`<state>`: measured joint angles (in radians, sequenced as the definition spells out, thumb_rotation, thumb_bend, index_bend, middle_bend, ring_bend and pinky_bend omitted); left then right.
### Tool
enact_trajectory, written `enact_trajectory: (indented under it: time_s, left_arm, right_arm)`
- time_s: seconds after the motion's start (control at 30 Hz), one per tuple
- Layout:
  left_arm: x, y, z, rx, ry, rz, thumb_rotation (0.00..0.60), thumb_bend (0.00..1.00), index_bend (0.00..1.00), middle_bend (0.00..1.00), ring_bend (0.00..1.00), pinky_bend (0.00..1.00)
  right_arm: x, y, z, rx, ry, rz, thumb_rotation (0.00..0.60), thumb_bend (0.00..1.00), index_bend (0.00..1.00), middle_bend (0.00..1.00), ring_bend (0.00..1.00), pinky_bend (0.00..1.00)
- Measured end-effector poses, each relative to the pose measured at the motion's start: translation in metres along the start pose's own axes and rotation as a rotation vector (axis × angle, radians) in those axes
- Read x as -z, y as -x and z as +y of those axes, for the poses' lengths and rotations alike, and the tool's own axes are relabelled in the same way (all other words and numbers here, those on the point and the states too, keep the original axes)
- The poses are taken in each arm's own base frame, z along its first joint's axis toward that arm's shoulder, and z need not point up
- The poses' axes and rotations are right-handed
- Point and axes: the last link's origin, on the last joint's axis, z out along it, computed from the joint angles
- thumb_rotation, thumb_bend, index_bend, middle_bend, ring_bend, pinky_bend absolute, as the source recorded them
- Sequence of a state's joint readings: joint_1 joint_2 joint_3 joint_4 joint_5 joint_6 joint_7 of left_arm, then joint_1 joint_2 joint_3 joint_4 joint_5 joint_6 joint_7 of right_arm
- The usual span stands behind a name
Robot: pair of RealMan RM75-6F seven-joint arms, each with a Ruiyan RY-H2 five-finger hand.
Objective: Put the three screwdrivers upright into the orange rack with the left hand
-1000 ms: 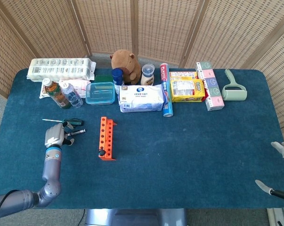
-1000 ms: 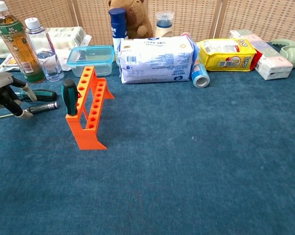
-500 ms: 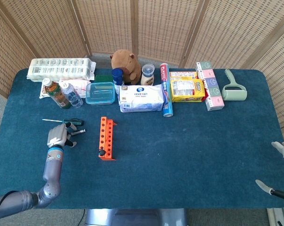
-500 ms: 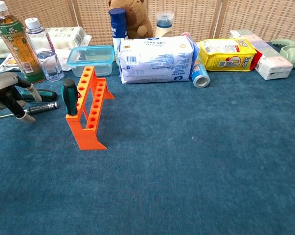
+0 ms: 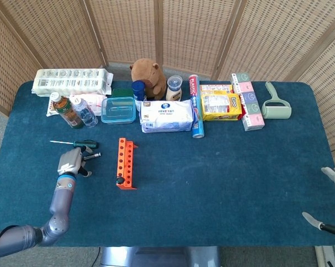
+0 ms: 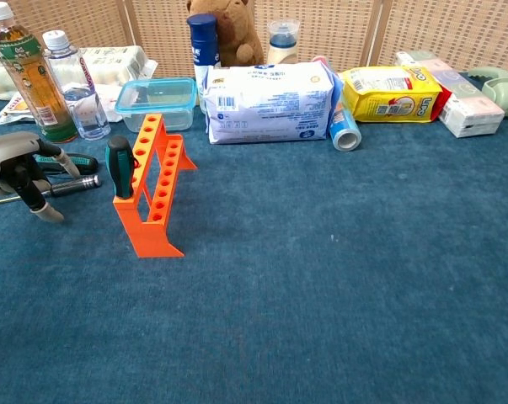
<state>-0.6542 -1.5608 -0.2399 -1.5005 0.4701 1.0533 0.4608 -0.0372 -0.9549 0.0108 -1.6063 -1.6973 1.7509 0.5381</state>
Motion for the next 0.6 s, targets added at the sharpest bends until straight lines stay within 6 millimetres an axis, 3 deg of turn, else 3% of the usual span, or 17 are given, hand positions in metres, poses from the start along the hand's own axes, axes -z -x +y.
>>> enact_trajectory:
  time_s: [0.6]
  left_arm:
    - [0.0078, 0.0079, 0.0030, 0.002, 0.018, -0.069, 0.600, 0.15, 0.30, 0.98, 0.98, 0.95]
  right_arm:
    - [0.0001, -0.0018, 0.0001, -0.003, 0.000, 0.006, 0.600, 0.03, 0.07, 0.15, 0.09, 0.02]
